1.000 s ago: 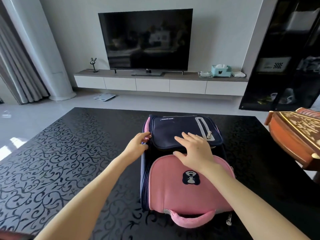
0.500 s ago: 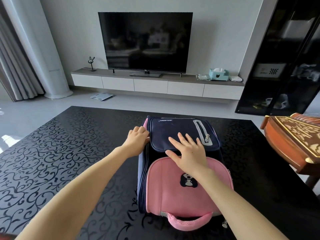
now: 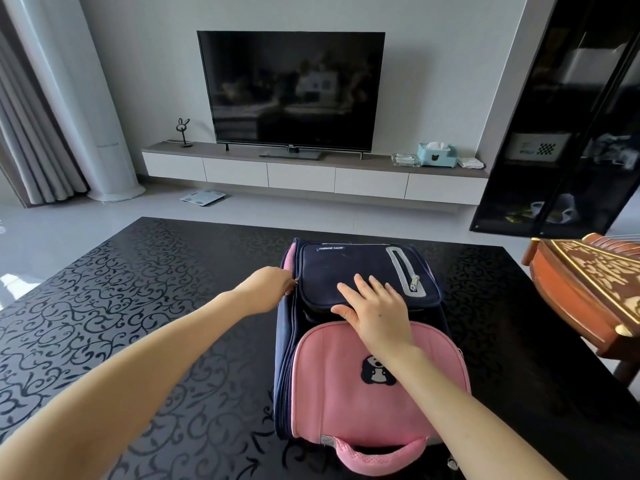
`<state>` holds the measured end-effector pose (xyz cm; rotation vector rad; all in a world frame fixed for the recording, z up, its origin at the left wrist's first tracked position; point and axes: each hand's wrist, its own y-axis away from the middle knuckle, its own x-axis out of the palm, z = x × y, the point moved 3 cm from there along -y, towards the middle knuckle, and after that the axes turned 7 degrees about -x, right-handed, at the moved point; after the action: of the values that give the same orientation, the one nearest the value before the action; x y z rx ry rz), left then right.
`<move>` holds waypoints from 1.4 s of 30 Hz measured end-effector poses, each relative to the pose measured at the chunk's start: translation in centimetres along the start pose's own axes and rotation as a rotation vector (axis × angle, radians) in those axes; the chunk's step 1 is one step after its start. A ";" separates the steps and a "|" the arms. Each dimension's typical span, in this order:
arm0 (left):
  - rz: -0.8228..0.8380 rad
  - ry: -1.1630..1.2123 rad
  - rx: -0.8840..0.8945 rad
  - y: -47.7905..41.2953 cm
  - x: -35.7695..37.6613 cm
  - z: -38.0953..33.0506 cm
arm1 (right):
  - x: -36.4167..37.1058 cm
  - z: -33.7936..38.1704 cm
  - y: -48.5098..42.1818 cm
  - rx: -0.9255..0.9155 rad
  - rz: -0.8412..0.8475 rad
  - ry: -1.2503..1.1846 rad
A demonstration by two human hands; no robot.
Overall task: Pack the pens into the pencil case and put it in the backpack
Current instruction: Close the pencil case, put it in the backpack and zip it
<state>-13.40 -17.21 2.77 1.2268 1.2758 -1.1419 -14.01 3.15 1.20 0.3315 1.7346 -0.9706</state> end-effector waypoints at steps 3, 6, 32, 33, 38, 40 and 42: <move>-0.007 -0.056 -0.054 1.8 0.1 -1.9 | 0.3 0.2 0.1 0.021 -0.001 0.000; -0.031 0.100 -0.111 4.4 0.4 -4.0 | 0.4 0.6 0.0 0.057 0.030 -0.004; -0.433 0.101 0.312 6.5 1.8 -5.7 | -1.4 6.3 2.4 0.253 -0.338 -0.168; -0.456 0.085 0.353 6.4 1.8 -5.9 | -1.5 6.0 2.9 0.235 -0.358 -0.165; -0.536 0.048 0.592 6.6 1.4 -6.7 | -2.5 3.6 6.7 0.154 -0.492 -0.094; -0.569 -0.011 0.670 6.8 1.4 -7.4 | -2.9 2.2 8.1 0.157 -0.512 -0.070; -0.603 -0.041 0.729 6.9 1.8 -7.8 | -3.3 0.6 9.2 0.176 -0.510 -0.047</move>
<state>-6.88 -9.01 1.52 1.3373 1.2748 -2.1933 -6.47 9.26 0.03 -0.0307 1.7284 -1.4896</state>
